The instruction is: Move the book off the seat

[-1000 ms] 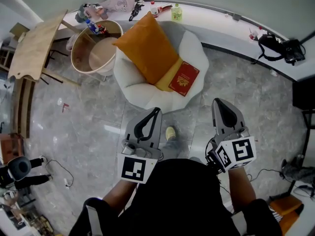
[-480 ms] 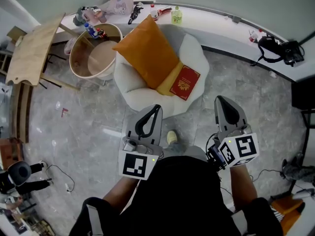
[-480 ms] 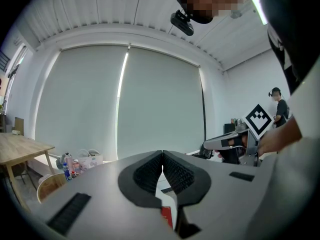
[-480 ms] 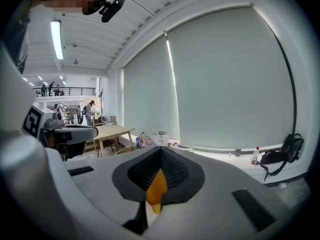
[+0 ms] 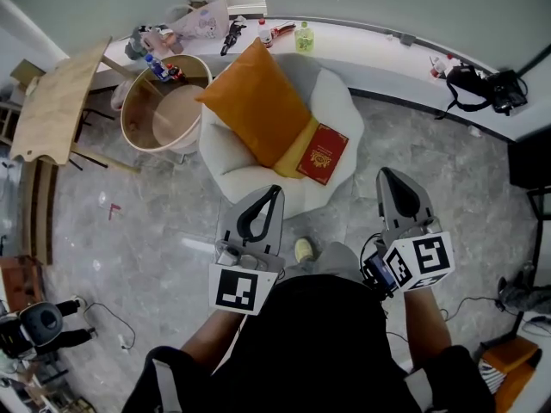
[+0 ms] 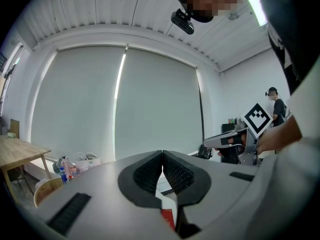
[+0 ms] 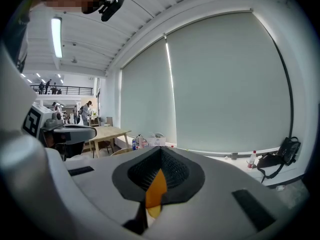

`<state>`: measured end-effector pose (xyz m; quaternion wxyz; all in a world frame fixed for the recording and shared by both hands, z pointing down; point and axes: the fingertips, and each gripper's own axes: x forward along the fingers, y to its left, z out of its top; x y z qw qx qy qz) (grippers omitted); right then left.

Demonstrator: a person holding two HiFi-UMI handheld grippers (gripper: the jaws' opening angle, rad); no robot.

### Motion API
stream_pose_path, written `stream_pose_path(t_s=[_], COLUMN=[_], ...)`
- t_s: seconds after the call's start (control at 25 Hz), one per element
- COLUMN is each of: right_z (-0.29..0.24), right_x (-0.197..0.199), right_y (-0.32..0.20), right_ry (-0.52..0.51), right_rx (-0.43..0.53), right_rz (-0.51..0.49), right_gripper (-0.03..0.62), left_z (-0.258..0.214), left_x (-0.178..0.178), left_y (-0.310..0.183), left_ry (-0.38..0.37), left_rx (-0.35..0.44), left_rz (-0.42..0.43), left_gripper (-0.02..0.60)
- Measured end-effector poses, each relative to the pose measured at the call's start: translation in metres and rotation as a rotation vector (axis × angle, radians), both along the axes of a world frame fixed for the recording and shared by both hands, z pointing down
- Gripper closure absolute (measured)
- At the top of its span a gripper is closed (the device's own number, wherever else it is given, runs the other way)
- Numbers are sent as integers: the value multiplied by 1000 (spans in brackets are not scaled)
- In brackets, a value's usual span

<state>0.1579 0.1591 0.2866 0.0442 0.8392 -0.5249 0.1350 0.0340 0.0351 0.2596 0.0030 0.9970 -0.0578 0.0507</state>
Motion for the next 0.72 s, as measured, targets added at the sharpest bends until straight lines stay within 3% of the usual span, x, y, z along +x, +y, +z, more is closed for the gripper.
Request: stream_pose_path(t_s=[0.72], right_z=[6], right_x=[27], right_y=[-6], right_ry=[4], right_rx=[-21], right_rz=[-14], right_gripper=[583], left_z=[4], left_x=[21], left_y=[-6], left_ry=[-5], left_rx=[-2], left_rz=[-17], left_gripper=[568])
